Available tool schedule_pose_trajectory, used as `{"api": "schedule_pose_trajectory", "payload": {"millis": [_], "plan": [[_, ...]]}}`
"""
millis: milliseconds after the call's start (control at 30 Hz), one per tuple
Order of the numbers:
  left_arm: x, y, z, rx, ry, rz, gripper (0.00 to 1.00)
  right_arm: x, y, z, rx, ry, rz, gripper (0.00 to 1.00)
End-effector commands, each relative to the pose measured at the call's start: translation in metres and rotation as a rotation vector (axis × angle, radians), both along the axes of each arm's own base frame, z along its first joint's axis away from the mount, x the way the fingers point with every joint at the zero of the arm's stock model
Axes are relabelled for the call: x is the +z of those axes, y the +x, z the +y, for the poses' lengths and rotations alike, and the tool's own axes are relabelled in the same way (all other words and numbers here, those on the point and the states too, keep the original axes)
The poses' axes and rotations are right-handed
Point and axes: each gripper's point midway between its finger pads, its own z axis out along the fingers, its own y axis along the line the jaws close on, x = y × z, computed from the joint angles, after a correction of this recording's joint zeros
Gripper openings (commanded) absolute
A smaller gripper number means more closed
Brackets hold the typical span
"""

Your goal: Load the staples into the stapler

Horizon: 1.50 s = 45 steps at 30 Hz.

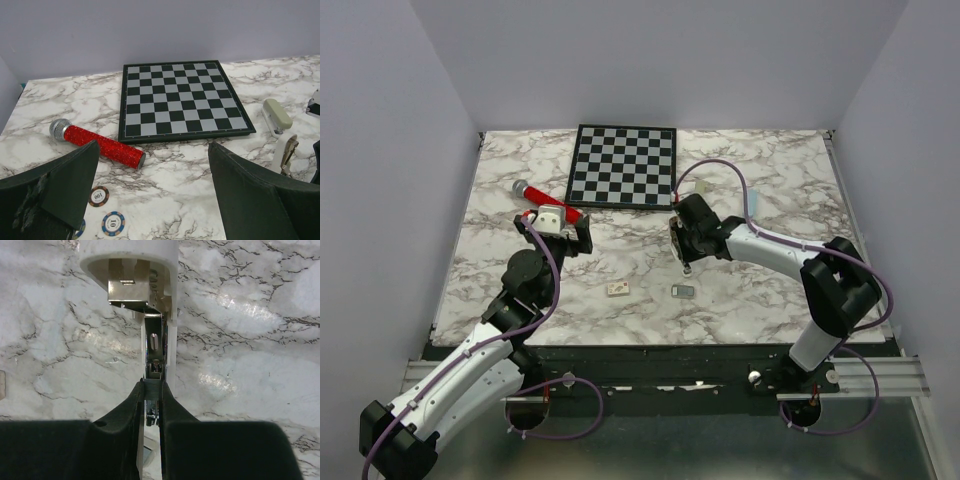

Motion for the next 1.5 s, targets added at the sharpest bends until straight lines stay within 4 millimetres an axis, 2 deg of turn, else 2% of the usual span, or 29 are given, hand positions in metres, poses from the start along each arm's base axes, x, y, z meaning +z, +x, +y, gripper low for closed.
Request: {"api": "schedule_pose_trajectory", "payload": {"millis": [0,300,533,800,1467], "plan": [[0.002,-0.002,0.0,-0.004,-0.005,-0.011,0.98,-0.012,-0.006,-0.002,-0.004,-0.015,0.031,0.18],[0.002,-0.002,-0.001,-0.004,-0.005,-0.011,0.98,-0.014,-0.008,-0.004,-0.006,-0.019,0.035,0.18],[0.001,-0.002,-0.001,-0.006,-0.007,-0.009,0.98,0.007,-0.001,0.002,0.003,0.019,-0.016,0.18],[0.002,-0.002,-0.001,-0.007,-0.009,-0.012,0.98,0.019,0.004,0.004,-0.001,0.037,-0.054,0.18],[0.003,-0.002,-0.001,-0.005,-0.007,-0.014,0.98,-0.012,-0.005,0.0,-0.004,0.0,0.021,0.18]]}}
